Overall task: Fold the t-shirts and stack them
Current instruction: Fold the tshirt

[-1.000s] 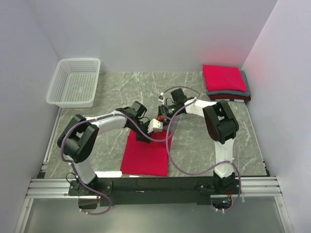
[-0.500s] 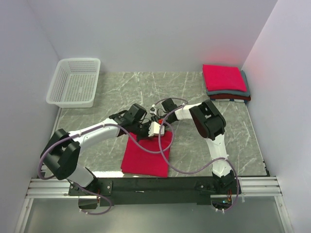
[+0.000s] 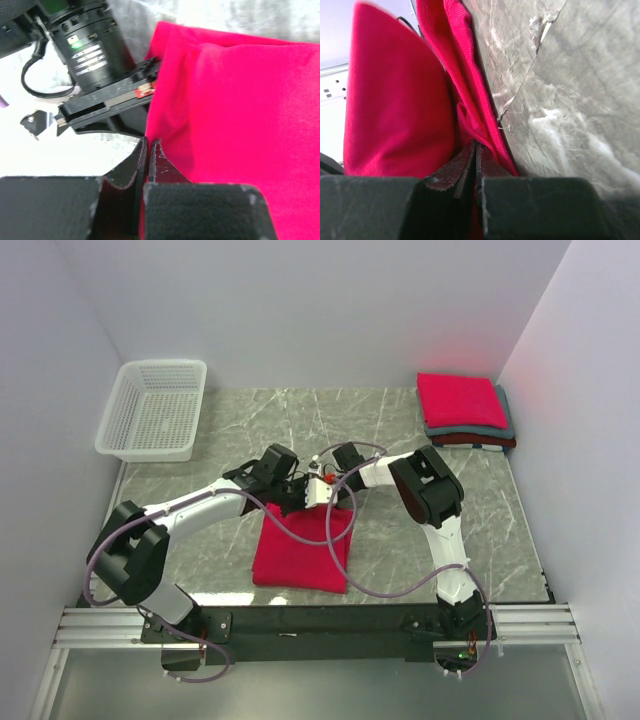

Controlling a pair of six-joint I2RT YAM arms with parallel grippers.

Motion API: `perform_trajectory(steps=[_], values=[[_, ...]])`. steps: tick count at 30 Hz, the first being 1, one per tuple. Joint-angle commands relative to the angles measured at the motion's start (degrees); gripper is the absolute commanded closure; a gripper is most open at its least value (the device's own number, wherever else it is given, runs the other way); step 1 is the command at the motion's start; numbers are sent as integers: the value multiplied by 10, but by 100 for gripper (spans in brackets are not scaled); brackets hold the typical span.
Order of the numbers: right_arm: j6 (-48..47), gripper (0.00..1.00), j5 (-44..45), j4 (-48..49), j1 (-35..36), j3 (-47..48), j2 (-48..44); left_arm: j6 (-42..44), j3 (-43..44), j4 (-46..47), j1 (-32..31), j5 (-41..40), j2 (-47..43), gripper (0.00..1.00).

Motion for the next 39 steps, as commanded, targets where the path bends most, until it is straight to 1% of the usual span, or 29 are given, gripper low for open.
perform_trajectory(steps=[1, 8, 11, 15, 18, 19, 20, 21, 22, 24, 25, 26, 27, 29, 30, 33, 34, 35, 36, 37, 38, 39], values=[[-2, 91, 14, 4, -1, 1, 11, 23, 15, 61, 5, -10, 10, 99], [-23, 91, 17, -22, -1, 14, 2, 19, -21, 136, 4, -25, 12, 99], [-39, 91, 24, -41, -1, 25, -2, 26, -34, 148, 2, -25, 10, 99], [-70, 90, 39, -101, -1, 51, -18, 46, -62, 151, -2, -24, 3, 99], [-107, 86, 76, -152, -2, 74, -42, 62, -88, 170, -6, -32, -2, 99], [-130, 85, 89, -168, -1, 81, -46, 68, -92, 170, -7, -35, -3, 97], [-142, 84, 103, -186, -2, 99, -49, 70, -96, 191, -8, -38, -3, 95], [-155, 82, 141, -226, -2, 111, -52, 74, -102, 196, -9, -46, -4, 94], [-182, 81, 157, -247, -3, 122, -52, 79, -106, 204, -13, -50, -5, 91], [-204, 78, 205, -296, -3, 157, -53, 84, -110, 220, -14, -57, -2, 89], [-216, 78, 221, -304, -3, 164, -56, 91, -109, 222, -14, -58, 0, 88], [-219, 75, 235, -310, -5, 175, -60, 97, -112, 224, -14, -59, 1, 85], [-223, 73, 262, -319, -8, 180, -67, 104, -116, 233, -14, -59, 0, 81], [-230, 68, 285, -334, -13, 205, -71, 114, -124, 247, -14, -61, -5, 76], [-250, 66, 297, -353, -21, 215, -73, 112, -122, 242, -14, -61, -12, 68], [-277, 58, 321, -388, -46, 244, -82, 60, -82, 196, -11, -47, -30, 58], [-294, 57, 316, -401, -69, 250, -86, 6, -62, 122, 5, -38, -35, 56], [-303, 53, 309, -413, -80, 253, -99, -23, -14, 81, 21, 23, -41, 55], [-310, 49, 302, -424, -91, 247, -109, -51, 8, 32, 42, 66, -43, 54], [-322, 47, 294, -428, -110, 238, -118, -99, 26, -4, 91, 104, -43, 52], [-328, 46, 274, -431, -116, 212, -130, -118, 48, -66, 113, 166, -41, 51], [-331, 46, 266, -432, -120, 195, -152, -137, 55, -89, 147, 184, -36, 51]])
